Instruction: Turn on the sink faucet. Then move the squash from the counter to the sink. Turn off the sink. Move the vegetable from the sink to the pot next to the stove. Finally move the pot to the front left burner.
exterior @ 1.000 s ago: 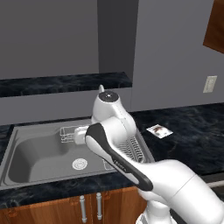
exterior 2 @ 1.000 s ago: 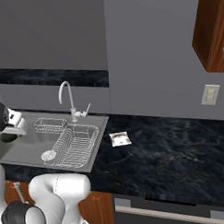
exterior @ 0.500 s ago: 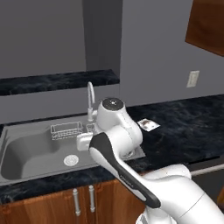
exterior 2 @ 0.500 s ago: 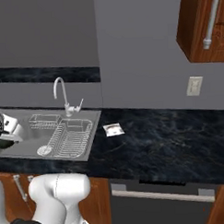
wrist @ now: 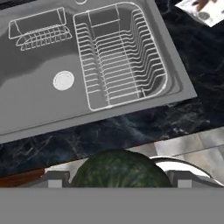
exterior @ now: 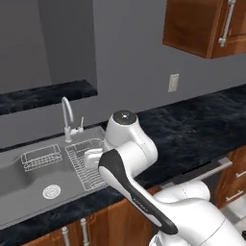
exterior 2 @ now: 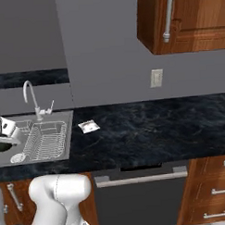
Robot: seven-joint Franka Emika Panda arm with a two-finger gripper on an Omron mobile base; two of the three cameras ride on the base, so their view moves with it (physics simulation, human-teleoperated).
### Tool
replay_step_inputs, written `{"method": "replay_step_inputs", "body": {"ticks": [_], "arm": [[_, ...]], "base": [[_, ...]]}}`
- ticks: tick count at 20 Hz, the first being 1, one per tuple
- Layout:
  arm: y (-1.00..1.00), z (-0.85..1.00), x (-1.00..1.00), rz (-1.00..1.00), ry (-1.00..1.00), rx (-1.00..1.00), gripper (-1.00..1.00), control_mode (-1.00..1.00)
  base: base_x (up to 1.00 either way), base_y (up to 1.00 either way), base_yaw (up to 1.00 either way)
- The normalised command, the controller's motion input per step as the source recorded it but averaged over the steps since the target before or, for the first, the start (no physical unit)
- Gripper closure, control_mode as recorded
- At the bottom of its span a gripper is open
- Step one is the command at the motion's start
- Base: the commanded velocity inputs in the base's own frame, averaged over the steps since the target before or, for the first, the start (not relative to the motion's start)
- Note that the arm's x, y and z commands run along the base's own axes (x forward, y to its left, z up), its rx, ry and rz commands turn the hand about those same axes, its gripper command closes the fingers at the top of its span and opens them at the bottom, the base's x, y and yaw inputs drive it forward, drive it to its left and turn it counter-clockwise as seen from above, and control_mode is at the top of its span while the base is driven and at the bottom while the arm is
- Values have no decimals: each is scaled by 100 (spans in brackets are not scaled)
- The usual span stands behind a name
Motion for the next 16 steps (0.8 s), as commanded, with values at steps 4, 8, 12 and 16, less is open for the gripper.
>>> {"method": "replay_step_inputs", "body": {"ticks": [4, 8, 12, 16], "arm": [[0, 0, 0, 0, 0, 0, 100, 100], [0, 0, 0, 0, 0, 0, 100, 100], [0, 0, 0, 0, 0, 0, 100, 100], [0, 0, 0, 0, 0, 0, 100, 100]], "base": [[0, -25, -43], [0, -45, -45], [1, -47, -46], [5, -42, -49]]}}
